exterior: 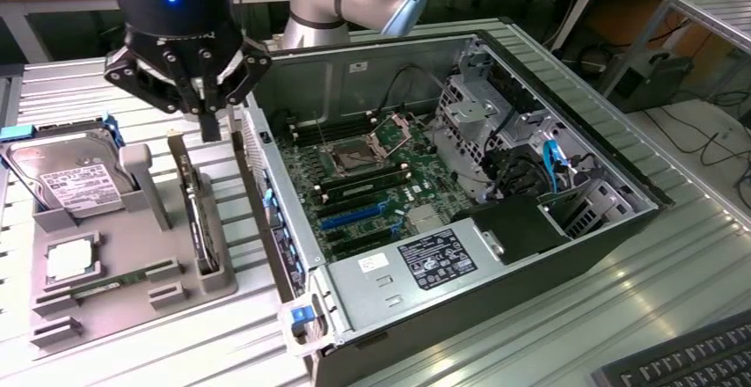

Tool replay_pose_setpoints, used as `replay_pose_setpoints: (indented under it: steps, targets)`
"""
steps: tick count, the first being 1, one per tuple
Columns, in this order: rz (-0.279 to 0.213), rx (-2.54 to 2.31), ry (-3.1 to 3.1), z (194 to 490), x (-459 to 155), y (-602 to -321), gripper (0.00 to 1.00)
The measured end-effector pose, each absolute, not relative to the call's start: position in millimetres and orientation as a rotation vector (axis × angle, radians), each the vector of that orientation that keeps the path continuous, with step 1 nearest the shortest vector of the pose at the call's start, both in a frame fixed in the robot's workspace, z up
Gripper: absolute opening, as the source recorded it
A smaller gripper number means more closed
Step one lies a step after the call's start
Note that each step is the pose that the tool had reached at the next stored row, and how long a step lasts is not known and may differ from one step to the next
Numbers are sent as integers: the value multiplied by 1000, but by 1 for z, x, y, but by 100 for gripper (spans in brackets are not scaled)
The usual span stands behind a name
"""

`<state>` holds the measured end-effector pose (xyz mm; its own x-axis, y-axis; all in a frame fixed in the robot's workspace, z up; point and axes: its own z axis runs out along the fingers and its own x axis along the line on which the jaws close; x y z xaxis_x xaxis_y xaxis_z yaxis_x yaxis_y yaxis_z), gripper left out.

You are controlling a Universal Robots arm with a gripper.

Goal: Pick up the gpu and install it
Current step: 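Reach for the gpu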

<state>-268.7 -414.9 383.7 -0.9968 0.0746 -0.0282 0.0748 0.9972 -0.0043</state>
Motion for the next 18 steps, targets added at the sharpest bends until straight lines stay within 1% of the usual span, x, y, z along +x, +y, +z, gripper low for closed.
replay_pose_setpoints:
  steps: [11,18]
  targets:
    - [-12,117,3111,365,-296,-415,11]
    - [-12,117,3111,365,-297,-415,11]
